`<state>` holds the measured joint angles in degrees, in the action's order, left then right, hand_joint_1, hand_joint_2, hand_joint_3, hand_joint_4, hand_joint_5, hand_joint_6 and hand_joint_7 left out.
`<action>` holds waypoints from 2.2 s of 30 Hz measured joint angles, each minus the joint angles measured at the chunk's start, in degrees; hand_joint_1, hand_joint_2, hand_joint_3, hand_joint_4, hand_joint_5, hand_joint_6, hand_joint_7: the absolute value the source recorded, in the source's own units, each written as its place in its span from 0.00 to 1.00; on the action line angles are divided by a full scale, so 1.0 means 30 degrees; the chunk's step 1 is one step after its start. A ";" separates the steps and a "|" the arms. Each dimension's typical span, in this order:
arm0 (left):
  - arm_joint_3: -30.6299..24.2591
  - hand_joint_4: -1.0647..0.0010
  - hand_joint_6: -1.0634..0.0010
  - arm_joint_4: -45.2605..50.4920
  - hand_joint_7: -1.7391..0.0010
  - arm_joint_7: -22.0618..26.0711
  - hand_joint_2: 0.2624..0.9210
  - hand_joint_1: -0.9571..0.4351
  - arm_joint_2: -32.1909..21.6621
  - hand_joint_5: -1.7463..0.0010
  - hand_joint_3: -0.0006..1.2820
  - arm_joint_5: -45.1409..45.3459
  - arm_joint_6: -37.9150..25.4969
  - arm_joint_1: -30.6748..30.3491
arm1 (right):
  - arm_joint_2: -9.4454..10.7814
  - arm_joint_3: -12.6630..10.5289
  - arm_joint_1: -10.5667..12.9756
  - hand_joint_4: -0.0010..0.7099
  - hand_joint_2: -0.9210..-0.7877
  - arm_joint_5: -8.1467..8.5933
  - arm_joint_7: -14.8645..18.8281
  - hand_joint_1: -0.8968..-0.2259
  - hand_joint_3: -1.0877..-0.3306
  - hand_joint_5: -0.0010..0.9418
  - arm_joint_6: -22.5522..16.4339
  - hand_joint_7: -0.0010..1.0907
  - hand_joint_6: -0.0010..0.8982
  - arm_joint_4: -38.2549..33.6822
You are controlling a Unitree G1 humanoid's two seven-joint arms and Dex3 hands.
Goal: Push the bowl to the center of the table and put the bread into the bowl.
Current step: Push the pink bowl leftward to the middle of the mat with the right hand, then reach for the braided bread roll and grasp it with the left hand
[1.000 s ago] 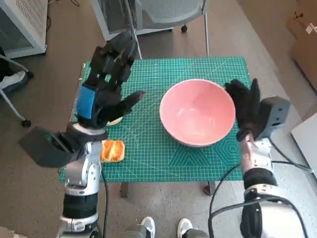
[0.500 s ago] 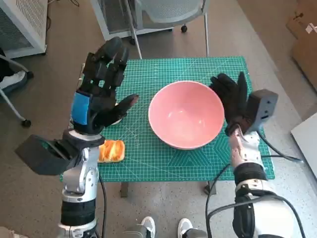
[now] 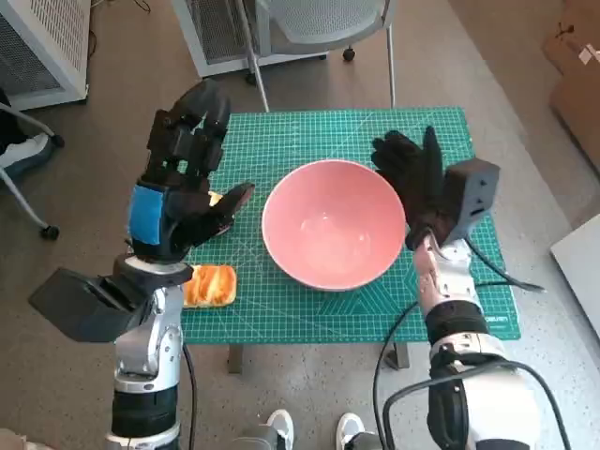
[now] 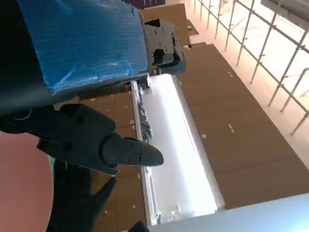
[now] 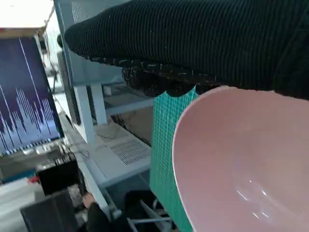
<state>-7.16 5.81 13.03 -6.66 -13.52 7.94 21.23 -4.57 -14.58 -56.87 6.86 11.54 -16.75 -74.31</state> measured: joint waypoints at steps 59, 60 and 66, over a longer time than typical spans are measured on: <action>-0.0751 0.95 0.81 1.0849 0.94 0.5288 0.68 0.59 -1.1995 1.00 0.01 0.7630 -1.2483 -0.4536 | -0.0827 0.0202 0.3343 0.43 0.00 0.4409 0.6147 0.39 0.68 0.01 -0.6011 0.03 0.43 1.3260; -0.0677 0.96 0.79 1.0994 0.95 0.5373 0.69 0.59 -1.2039 1.00 0.01 0.7729 -1.2779 -0.4636 | -0.0776 0.0213 0.3342 0.43 0.00 0.4432 0.6150 0.39 0.68 0.01 -0.5984 0.03 0.43 1.3247; 0.0089 0.95 0.77 1.1426 0.97 0.5807 0.69 0.61 -1.2377 1.00 0.00 0.8363 -1.4129 -0.5251 | -0.0616 0.0285 0.3331 0.45 0.00 0.4590 0.6284 0.39 0.68 0.02 -0.5826 0.03 0.43 1.2929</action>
<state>-6.89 40.09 30.45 -43.80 11.57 -34.45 5.48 -6.42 -13.73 -46.87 20.63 30.40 -34.23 -35.52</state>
